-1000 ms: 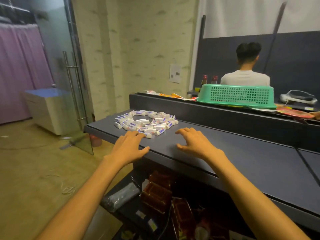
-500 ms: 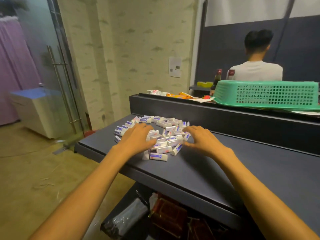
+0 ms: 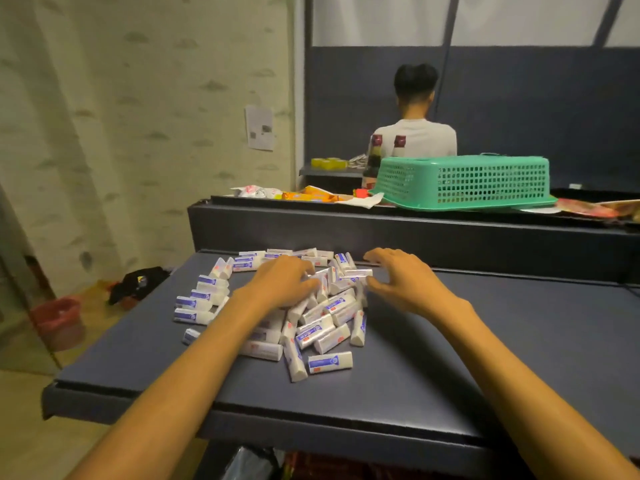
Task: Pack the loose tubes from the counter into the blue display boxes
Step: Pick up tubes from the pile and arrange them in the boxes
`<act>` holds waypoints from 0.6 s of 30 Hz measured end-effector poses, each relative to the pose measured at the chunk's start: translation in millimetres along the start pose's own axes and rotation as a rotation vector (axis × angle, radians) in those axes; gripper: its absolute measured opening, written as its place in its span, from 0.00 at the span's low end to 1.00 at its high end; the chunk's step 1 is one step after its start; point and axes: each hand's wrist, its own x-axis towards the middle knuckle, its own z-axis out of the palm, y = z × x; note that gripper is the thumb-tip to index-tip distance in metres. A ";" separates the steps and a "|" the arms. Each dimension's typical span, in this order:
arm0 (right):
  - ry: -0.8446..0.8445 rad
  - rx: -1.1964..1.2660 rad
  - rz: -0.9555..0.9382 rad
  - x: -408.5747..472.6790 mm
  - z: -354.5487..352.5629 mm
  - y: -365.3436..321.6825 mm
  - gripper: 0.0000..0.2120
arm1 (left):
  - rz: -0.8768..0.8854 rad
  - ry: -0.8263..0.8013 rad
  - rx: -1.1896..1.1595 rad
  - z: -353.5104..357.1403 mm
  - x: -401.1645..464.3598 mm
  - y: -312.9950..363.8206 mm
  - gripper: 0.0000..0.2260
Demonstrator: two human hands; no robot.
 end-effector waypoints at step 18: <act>-0.009 0.049 0.054 9.7 7.5 -13.8 0.22 | 0.107 0.002 -0.484 7.4 11.3 -14.0 0.17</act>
